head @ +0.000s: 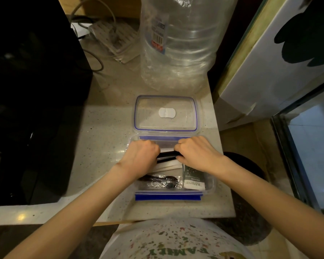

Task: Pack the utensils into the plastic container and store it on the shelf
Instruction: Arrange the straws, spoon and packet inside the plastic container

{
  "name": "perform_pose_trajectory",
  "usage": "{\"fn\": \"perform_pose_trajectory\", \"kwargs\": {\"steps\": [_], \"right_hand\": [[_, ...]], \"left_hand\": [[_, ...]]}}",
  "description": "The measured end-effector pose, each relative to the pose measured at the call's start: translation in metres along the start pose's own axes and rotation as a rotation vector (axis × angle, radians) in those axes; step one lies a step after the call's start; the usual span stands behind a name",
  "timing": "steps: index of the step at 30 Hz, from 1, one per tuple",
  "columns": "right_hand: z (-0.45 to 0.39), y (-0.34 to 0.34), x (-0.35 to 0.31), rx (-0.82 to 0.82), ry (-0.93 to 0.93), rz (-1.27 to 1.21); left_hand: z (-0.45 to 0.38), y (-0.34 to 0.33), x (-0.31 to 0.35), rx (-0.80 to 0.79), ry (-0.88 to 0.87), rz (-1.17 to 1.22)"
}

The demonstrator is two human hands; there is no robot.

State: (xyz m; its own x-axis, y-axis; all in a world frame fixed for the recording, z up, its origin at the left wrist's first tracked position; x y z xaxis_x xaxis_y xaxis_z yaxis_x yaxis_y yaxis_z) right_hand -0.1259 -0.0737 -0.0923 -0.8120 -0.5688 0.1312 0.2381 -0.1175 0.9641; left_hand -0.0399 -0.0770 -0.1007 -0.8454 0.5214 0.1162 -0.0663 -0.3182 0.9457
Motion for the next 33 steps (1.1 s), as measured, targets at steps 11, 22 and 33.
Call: {"fn": "perform_pose_trajectory", "kwargs": {"steps": [11, 22, 33], "right_hand": [[-0.006, -0.003, -0.004, -0.104, 0.06, 0.088], [-0.008, -0.004, -0.011, -0.124, 0.166, 0.157], [-0.01, -0.004, -0.011, -0.155, 0.165, 0.215]], "left_hand": [[-0.001, -0.002, 0.001, -0.03, -0.043, 0.05], [-0.005, -0.008, 0.007, -0.052, -0.072, 0.032], [-0.004, -0.009, 0.005, -0.007, -0.065, 0.038]]}}
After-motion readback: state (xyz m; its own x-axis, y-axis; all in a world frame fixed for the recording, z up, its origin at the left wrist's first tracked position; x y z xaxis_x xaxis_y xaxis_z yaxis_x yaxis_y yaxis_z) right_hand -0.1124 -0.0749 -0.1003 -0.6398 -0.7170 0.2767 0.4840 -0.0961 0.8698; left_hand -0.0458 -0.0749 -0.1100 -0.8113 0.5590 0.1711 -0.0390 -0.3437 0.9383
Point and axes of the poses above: each hand's wrist, its own z-axis away from the middle knuckle, its own y-axis out of the back of the hand, x = y × z, the point moved 8 cm from there along -z, towards the middle knuckle, and after that the axes turned 10 degrees about z, right-handed, at the moved point
